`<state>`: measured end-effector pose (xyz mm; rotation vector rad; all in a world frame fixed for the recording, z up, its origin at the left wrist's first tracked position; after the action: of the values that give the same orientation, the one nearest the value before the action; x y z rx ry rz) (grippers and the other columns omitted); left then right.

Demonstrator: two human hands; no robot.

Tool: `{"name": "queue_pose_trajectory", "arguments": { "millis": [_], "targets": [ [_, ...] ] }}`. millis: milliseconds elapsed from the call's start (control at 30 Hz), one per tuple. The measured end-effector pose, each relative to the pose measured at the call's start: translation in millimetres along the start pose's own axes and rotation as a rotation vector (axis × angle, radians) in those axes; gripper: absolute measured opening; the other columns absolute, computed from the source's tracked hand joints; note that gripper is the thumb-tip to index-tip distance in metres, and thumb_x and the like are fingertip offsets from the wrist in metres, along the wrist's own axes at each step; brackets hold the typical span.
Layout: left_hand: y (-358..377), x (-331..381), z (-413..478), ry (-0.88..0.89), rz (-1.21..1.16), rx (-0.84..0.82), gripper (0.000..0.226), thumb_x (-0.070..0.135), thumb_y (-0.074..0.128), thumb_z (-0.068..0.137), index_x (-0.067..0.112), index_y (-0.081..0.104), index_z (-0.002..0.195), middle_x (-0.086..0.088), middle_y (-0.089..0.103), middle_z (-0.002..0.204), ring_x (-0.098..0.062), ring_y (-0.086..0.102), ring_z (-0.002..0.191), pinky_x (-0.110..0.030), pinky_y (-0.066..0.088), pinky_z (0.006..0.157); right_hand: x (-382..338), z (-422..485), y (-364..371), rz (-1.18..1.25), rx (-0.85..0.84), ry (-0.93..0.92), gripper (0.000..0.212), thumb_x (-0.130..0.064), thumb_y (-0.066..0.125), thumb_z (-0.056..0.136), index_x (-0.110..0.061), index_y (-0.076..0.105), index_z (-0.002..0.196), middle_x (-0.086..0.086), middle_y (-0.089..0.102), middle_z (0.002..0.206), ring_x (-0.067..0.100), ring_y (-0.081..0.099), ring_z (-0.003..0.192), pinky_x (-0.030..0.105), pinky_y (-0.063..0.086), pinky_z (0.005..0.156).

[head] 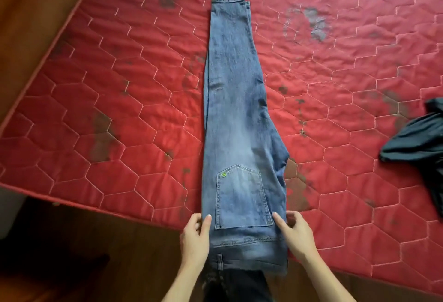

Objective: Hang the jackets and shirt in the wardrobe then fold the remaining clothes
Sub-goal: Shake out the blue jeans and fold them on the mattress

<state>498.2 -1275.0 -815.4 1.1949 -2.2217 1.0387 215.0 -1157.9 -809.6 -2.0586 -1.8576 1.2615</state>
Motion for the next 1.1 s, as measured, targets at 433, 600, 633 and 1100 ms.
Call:
{"name": "queue_pose_trajectory", "arguments": {
  "millis": [433,600,633,1100],
  "targets": [
    [16.2,-34.0,-35.4,-0.128,0.08,-0.038,0.072,0.059,0.076,0.074,0.014,0.053,0.127,-0.006,0.06,0.125,-0.025,0.058,0.114,-0.042,0.047,0.102,39.1,-42.5,9.2,0.045,-0.096,-0.012,0.031,-0.037,0.072,0.088,-0.013,0.061,0.105,-0.005,0.067,0.101,0.012,0.063,0.096,0.027,0.043,0.081],
    [20.6,-45.5,-41.3,-0.206,-0.234,-0.257,0.081,0.054,0.091,0.056,0.018,0.061,0.122,0.002,0.074,0.112,-0.017,0.07,0.105,-0.042,0.052,0.099,36.7,-64.4,-1.4,0.318,0.005,-0.102,0.014,-0.016,0.067,0.094,-0.013,0.067,0.107,-0.002,0.075,0.1,0.006,0.069,0.091,0.023,0.053,0.083],
    [24.0,-47.1,-45.2,-0.22,-0.235,-0.339,0.079,0.056,0.09,0.053,0.018,0.066,0.118,0.002,0.076,0.109,-0.017,0.071,0.103,-0.043,0.052,0.1,45.3,-66.3,0.6,0.33,-0.002,-0.058,0.019,-0.017,0.068,0.093,-0.012,0.065,0.111,0.002,0.074,0.101,0.009,0.07,0.092,0.027,0.054,0.085],
    [-32.5,32.1,-81.7,0.05,-0.218,-0.243,0.036,0.008,0.043,0.103,0.028,0.068,0.12,0.01,0.074,0.11,-0.012,0.068,0.093,-0.029,0.053,0.087,-21.6,-96.8,-35.4,0.278,-0.246,-0.246,0.066,0.017,0.037,0.086,-0.03,0.076,0.11,-0.002,0.074,0.113,0.012,0.067,0.106,0.028,0.053,0.088]
  ]
}}
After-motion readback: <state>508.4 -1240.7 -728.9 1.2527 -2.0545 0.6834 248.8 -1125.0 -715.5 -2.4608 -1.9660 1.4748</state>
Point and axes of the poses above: each hand's wrist, its own z-axis towards the middle knuckle, its own y-axis out of the palm, x = y × z, the point moved 8 cm from there along z, towards the middle knuckle
